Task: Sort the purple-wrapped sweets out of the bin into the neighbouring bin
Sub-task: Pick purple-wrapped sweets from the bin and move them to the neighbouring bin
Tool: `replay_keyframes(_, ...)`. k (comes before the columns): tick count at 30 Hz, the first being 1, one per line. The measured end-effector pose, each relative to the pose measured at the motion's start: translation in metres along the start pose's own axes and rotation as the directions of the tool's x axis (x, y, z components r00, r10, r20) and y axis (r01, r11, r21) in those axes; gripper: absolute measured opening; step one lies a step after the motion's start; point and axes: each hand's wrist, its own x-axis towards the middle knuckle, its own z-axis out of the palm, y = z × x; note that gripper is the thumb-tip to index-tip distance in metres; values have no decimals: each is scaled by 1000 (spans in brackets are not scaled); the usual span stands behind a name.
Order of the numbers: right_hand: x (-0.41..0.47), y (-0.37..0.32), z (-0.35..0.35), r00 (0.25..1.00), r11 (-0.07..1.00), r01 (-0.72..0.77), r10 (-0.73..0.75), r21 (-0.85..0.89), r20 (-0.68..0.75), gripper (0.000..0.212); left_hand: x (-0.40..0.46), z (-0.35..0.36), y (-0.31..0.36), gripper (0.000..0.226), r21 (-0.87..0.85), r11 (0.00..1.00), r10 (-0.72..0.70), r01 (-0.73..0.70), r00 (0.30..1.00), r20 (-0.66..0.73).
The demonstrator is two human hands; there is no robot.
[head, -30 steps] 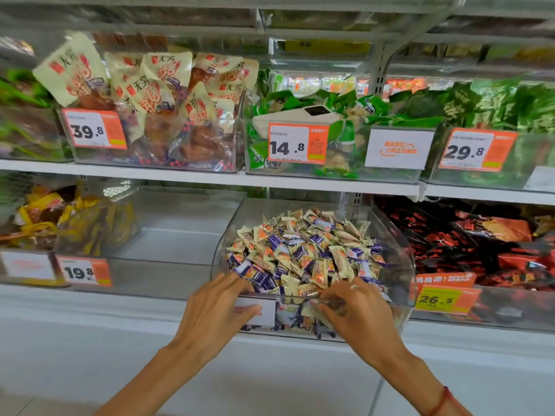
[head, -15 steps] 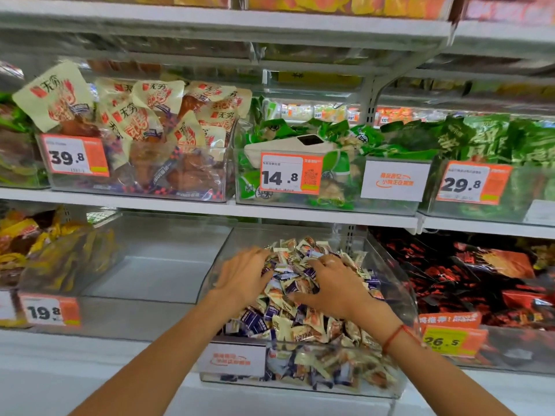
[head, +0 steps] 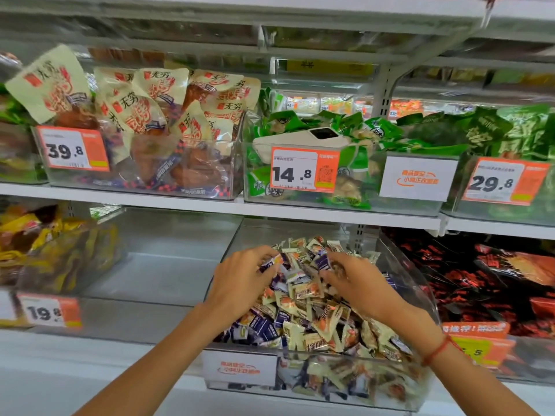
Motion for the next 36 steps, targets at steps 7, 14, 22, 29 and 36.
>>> replay_keyframes(7,-12,-2,-6,992,991,73,-61,110,-108,39,-18,-37,-8,22,-107,994,-44,28,988,-148)
replay_keyframes(14,10,-78,15,944,920,315,-277,233,-181,27,-28,-63,-54,22,35,999,20,-11,964,-265)
replay_keyframes(22,89,-166,96,901,902,432,-432,4,33,26,-27,-52,-146,28,237,942,-233,236,972,-42)
replay_keyframes(29,58,-141,64,918,917,397,-397,29,-17,30,-26,-55,-146,26,141,949,-282,283,959,-27)
replay_keyframes(36,4,-37,12,971,975,191,-205,-116,-123,32,-14,-53,-30,23,-29,996,80,-83,992,-100)
